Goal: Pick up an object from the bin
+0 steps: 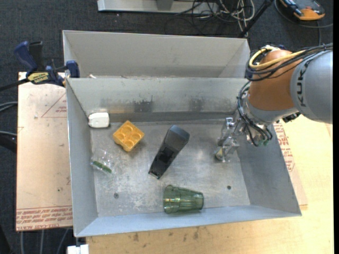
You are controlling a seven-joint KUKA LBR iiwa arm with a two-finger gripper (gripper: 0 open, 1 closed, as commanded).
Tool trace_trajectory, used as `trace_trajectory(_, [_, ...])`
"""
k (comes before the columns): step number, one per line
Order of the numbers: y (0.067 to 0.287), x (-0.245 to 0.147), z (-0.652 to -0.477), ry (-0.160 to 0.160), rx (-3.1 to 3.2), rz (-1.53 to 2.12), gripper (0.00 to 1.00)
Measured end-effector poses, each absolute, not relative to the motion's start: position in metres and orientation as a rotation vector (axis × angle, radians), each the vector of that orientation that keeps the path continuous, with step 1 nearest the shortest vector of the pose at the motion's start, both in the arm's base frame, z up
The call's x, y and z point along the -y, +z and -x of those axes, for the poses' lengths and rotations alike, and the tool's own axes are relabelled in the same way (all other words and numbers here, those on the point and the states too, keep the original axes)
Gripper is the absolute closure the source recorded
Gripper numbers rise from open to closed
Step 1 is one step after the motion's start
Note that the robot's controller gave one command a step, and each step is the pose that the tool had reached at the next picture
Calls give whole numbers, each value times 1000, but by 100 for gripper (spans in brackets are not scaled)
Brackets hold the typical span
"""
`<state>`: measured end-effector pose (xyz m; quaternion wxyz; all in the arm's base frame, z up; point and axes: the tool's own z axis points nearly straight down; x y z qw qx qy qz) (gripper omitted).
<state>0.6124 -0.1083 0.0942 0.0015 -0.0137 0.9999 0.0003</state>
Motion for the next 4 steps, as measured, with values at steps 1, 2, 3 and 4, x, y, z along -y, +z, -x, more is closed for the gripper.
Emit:
trace_trajectory(1, [93,132,-590,0,-3088,569,100])
trace_trajectory(2, [93,132,-590,1,-3088,569,100])
trace_trajectory(3, [94,125,-557,-2,-3065,658,100])
trace_trajectory(4, [255,90,-565,1,-2966,1023,100])
